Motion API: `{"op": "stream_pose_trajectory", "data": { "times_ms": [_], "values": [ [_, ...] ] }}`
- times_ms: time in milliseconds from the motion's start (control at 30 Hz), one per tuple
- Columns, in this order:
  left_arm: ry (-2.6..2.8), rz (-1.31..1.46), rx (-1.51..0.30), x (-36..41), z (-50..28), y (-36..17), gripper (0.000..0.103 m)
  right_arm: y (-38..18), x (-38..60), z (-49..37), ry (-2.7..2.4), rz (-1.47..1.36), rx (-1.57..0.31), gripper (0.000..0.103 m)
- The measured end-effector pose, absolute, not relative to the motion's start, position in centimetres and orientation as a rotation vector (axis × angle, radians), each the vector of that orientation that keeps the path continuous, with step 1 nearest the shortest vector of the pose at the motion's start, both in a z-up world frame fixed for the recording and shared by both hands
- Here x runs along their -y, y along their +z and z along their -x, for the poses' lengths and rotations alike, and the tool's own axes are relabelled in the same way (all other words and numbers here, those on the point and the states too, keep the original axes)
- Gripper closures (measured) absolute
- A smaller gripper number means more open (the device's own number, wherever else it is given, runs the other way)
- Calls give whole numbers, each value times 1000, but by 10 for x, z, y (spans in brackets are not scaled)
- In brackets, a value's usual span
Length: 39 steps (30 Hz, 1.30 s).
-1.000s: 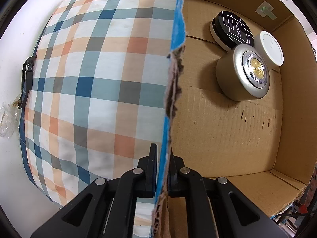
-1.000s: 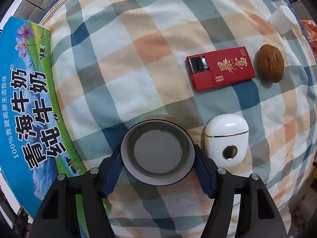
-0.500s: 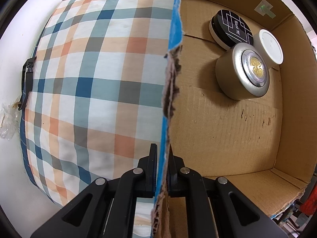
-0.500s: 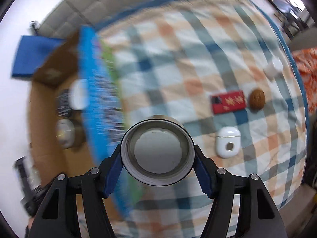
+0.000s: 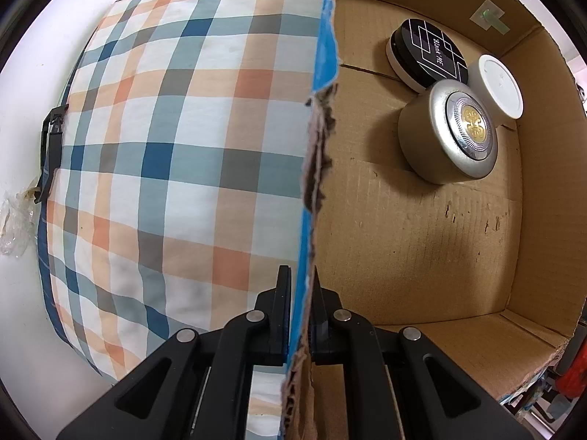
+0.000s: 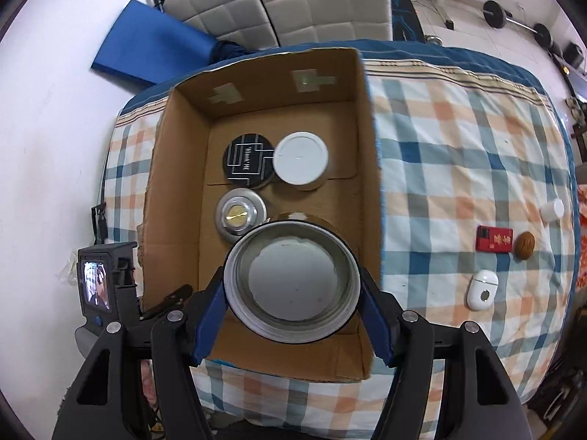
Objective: Organize rigid objects
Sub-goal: 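Carry the silver-rimmed tin over the box with the right tool, then lower the tin beside the puck light and open the right tool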
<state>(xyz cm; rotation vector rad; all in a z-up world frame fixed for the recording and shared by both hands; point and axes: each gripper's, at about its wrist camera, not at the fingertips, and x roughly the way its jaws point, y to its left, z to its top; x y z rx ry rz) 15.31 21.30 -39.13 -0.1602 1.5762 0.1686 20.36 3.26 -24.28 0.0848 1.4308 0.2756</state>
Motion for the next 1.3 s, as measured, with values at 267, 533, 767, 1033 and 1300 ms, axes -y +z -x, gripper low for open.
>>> {"op": "stream_pose_trajectory", "data": {
  "times_ms": [267,533,767,1033,1300],
  "values": [
    [164,160,-1576,-212,-151,-389,98,-259,-38,-211,258,-83,-1455,34],
    [161,159,-1578,-212,-150,-388,98,-271,-35,-219,242,-110,-1471,34],
    [163,160,-1582,-211,-146,-391,98,-289,-44,-232,231,-116,-1498,34],
    [162,164,-1584,-210,-144,-393,98,-327,-65,-253,199,-76,-1559,34],
    [162,167,-1583,-211,-143,-394,98,-357,-74,-266,150,-33,-1603,34]
  ]
}}
